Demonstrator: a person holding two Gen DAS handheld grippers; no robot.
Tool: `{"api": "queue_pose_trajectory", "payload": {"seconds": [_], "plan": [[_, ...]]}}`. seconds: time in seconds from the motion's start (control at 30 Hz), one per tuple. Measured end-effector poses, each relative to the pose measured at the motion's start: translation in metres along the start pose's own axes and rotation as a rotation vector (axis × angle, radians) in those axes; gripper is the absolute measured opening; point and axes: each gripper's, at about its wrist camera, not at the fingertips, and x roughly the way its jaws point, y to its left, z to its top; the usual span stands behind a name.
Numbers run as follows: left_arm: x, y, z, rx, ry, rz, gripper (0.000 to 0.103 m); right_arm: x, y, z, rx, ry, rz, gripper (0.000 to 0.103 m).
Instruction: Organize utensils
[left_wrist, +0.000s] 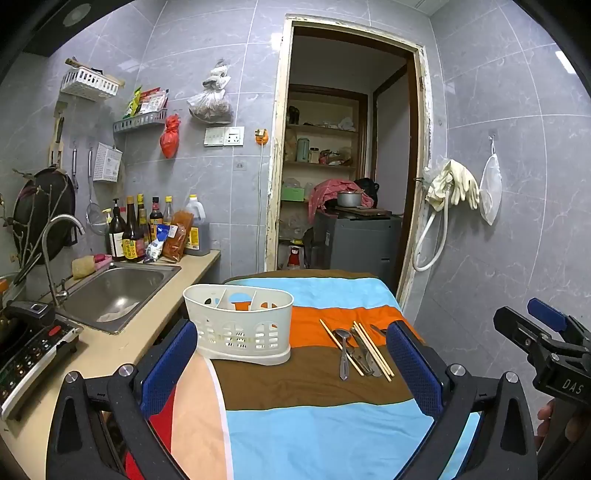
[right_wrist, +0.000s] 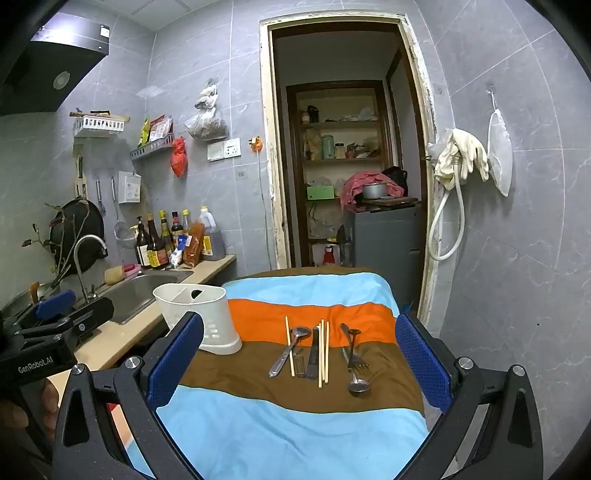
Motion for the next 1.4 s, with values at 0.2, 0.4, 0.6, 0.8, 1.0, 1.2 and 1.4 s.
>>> {"api": "queue_pose_trajectory", "payload": {"seconds": [0.2,0.4,0.6,0.8,1.0,1.2,1.4], "plan": [[0.0000,0.0000,0.0000,0.000,0.001,0.000,0.103,0.0007,0.0004,0.0000,0.000,0.001,0.000,0.102],[0.0001,0.0000,0.0000,0.000,0.001,-0.001,0.103,0.0015,0.0010,0.0001,0.000,0.003,0.000,0.102],[0.0001,0.0000,0.0000,-0.001,0.002,0.000,0.103,0.0026,0.0016,0.0003,0.000,0.005,0.000,0.102],[0.0000,0.0000,0.0000,-0.001,0.002,-0.001,0.103,0.0029,0.0022,0.0008,0.000,0.006,0.000,0.102],[0.0001,0.0000,0.0000,-0.001,0.003,0.000,0.103,0.0036,0.0027,0.0010,0.001,0.008,0.000,0.102],[0.0001,0.0000,0.0000,-0.001,0.004,0.000,0.103,0.0050,0.0031,0.0013,0.001,0.010,0.000,0.102],[0.0000,0.0000,0.0000,-0.001,0.005,0.000,0.103,0.0058,0.0036,0.0013,0.001,0.013,-0.001,0.102]]}}
